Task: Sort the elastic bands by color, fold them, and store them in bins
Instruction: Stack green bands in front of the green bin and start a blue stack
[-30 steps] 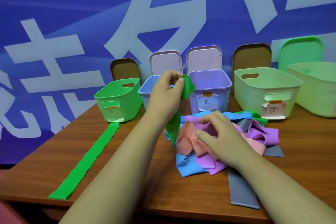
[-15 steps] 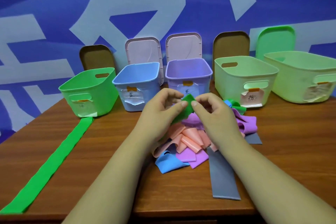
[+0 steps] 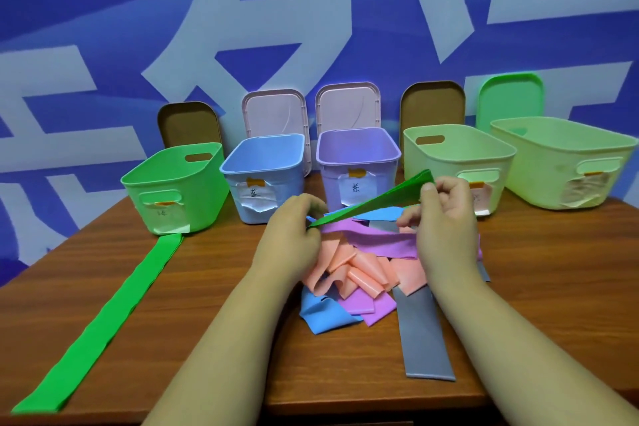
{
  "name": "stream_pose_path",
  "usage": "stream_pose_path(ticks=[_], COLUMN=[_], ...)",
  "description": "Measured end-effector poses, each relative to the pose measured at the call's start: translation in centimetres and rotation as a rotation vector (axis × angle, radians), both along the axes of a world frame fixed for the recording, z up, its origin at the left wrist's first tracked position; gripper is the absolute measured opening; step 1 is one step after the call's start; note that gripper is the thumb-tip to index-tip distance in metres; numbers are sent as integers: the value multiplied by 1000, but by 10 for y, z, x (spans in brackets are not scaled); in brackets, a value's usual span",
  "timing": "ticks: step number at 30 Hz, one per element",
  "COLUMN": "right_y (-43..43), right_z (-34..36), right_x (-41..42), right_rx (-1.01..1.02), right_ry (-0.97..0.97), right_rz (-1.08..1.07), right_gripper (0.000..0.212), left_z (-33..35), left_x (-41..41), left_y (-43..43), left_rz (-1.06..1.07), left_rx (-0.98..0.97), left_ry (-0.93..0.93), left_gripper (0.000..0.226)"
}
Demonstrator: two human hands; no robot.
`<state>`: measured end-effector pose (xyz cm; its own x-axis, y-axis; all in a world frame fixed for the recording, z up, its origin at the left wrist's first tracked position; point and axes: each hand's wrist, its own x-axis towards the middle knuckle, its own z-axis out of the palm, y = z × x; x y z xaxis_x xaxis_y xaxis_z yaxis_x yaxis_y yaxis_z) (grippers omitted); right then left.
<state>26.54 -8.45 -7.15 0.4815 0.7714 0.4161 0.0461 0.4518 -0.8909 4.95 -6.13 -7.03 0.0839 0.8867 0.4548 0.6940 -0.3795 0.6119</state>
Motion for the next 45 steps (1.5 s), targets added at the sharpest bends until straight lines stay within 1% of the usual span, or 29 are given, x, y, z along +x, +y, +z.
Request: stream_pose_path(ticks=[2,4,5,7,8,9,10,14,15,17,20,21,23,24,26,29,32,35,37,40,42,44,45], right_y=[-2,-4,-4,-3,-2,-2,-1,4,5,8,13,17,21,23,25,25,23,28,33,38,39,38,39], right_z=[3,7,8,10,12,16,21,50,59,77,99,105,116,122,130,138,140,136,129,117,109,104,102], right_x=[2,2,1,0,-1,-2,-3,-3,-3,-2,-4,-4,-6,-8,-15,-32,-51,-72,-86,-110,-127,-142,-145], right_rx=[1,-1,-5,6,13,18,26,78,93,118,68,41,-14,-51,-104,-111,-109,-138,-169,-221,-251,-262,-257], right_ry=[61,120,150,204,191,155,127,126,137,155,-1,-33,-21,-5,-5,-95,-172,-221,-225,-203,-191,-200,-201], right_rz=[-18,-6,2,9,-13,-44,-68,-81,-62,6,-14,-12,20,38,61,72,78,94,123,184,238,282,286], right_gripper=[12,10,10,12,11,9,8,5,4,6,6,5,4,4,6,12,10,15,16,17,15,12,11], left_z=[1,1,0,2,3,5,7,17,18,21,32,36,43,45,46,39,30,20,14,8,7,9,10], left_x=[-1,0,1,5,5,5,5,-1,-3,-7,-17,-22,-34,-40,-50,-68,-91,-111,-126,-147,-159,-168,-169], left_y=[0,-1,-1,-6,-9,-10,-11,-15,-16,-17,-23,-26,-34,-40,-52,-70,-89,-110,-123,-143,-155,-161,-165], left_rz=[58,90,80,16,-2,-10,-13,-23,-33,-82,-168,-177,-164,-177,-250,-313,-259,-196,-159,-100,-71,-25,1], left_rx=[18,12,-28,-135,-153,-129,-83,91,95,40,-36,-33,-15,-29,-106,-172,-157,-167,-153,-129,-115,-128,-139], left_ry=[-26,-67,-137,-349,-422,-452,-446,-365,-346,-344,-337,-288,-156,-139,-238,-399,-474,-545,-544,-464,-408,-351,-319], left_gripper=[32,30,32,38,38,37,34,29,28,27,18,15,11,11,14,18,22,27,33,41,33,17,13])
